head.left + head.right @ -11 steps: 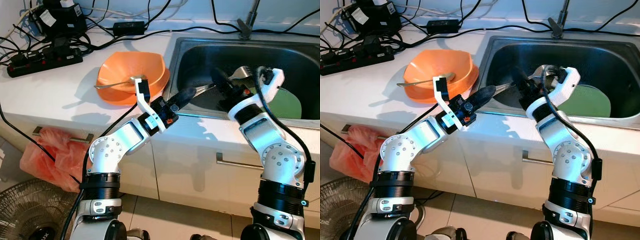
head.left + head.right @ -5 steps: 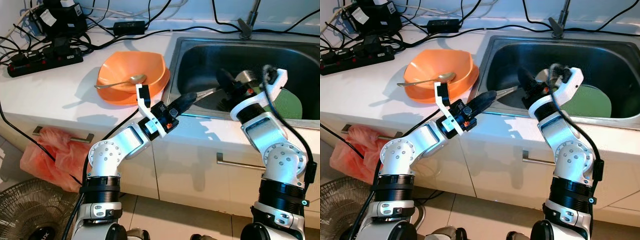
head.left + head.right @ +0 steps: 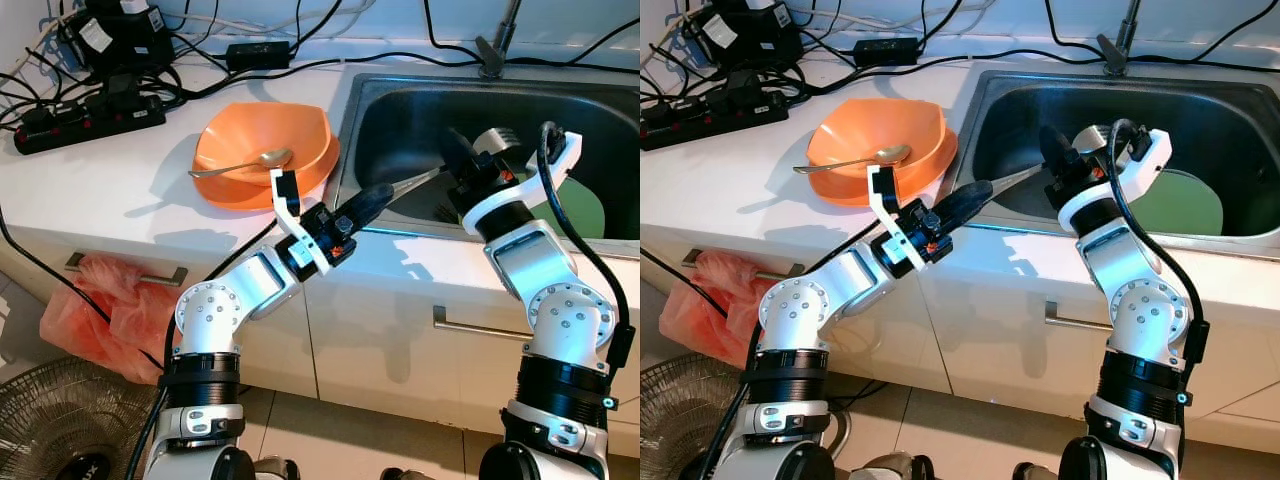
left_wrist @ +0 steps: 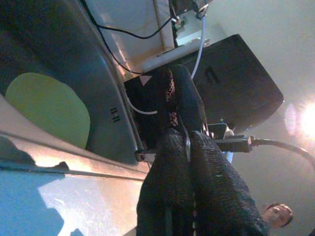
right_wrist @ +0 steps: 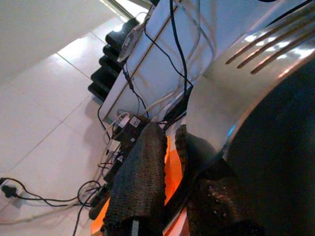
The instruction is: Kitchen organization
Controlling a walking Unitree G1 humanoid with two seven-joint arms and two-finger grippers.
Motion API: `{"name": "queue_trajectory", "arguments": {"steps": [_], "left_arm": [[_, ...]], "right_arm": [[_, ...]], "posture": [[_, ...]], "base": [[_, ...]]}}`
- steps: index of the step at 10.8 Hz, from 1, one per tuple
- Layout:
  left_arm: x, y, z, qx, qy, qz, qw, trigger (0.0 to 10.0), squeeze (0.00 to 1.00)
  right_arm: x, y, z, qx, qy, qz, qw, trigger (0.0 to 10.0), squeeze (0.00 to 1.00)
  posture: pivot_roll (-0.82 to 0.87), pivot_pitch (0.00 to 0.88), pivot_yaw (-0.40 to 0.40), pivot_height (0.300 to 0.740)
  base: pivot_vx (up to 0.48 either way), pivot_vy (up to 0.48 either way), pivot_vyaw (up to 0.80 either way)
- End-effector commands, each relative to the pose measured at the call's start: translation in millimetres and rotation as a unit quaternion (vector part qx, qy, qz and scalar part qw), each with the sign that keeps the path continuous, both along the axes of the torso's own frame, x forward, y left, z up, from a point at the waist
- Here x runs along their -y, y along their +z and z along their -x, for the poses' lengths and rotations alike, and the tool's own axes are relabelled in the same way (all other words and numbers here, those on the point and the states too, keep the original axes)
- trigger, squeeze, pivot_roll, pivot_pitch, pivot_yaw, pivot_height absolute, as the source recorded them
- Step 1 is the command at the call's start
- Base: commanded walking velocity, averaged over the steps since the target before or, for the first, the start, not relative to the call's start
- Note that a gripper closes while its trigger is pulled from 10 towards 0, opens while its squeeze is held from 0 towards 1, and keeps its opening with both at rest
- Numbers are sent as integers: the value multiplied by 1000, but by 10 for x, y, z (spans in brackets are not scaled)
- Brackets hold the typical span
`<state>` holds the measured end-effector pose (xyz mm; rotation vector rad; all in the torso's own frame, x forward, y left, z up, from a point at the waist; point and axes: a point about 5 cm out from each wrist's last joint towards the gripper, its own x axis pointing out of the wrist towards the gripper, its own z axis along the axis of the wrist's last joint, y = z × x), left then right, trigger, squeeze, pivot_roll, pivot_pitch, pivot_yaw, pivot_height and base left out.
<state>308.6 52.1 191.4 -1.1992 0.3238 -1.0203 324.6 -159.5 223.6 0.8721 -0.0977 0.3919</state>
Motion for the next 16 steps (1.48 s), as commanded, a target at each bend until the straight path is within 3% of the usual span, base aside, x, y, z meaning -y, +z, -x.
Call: {"name": "queue_trajectory", "arguments": {"steps": [1, 2, 3, 6, 9, 11, 13, 15, 16], "left_arm": [[5, 70, 4, 18, -8, -5, 1000, 2196, 1000], [7, 60, 10, 21, -9, -12, 1000, 4824, 1000], [24, 64, 44, 33, -19, -26, 999, 10000, 1000], [12, 73, 13, 28, -10, -27, 999, 10000, 1000], [-41, 97, 71, 49, -31, -46, 997, 10000, 1000], [-97, 142, 91, 59, -23, -53, 997, 10000, 1000], [-81, 111, 149, 67, -27, -72, 995, 10000, 1000], [-90, 98, 141, 79, -7, -109, 991, 10000, 1000], [-124, 78, 98, 87, 30, -142, 986, 10000, 1000]], "right_arm": [[18, -71, -18, -25, -11, 18, 999, 0, 0], [19, -74, -18, -26, -11, 18, 999, 0, 0], [20, -80, -18, -28, -12, 18, 999, 0, 0], [34, -83, -16, -27, -17, 15, 999, 0, 0], [-2, -87, -17, -22, -18, 50, 998, 0, 0], [120, -68, -77, -14, -81, 76, 994, 0, 0], [277, -14, -181, 3, -148, 138, 979, 0, 0], [364, 45, -237, 17, -191, 169, 967, 0, 0], [417, 82, -280, 32, -219, 208, 953, 0, 0]], "posture": [[58, 93, 86, 740], [58, 92, 87, 740], [57, 92, 89, 740], [56, 90, 89, 740], [60, 84, 87, 740], [70, 81, 88, 740], [74, 77, 89, 740], [78, 76, 87, 740], [90, 77, 85, 740]], "base": [[0, 0, 0], [0, 0, 0], [0, 0, 0], [0, 0, 0], [0, 0, 0], [0, 0, 0], [0, 0, 0], [0, 0, 0], [0, 0, 0]]}}
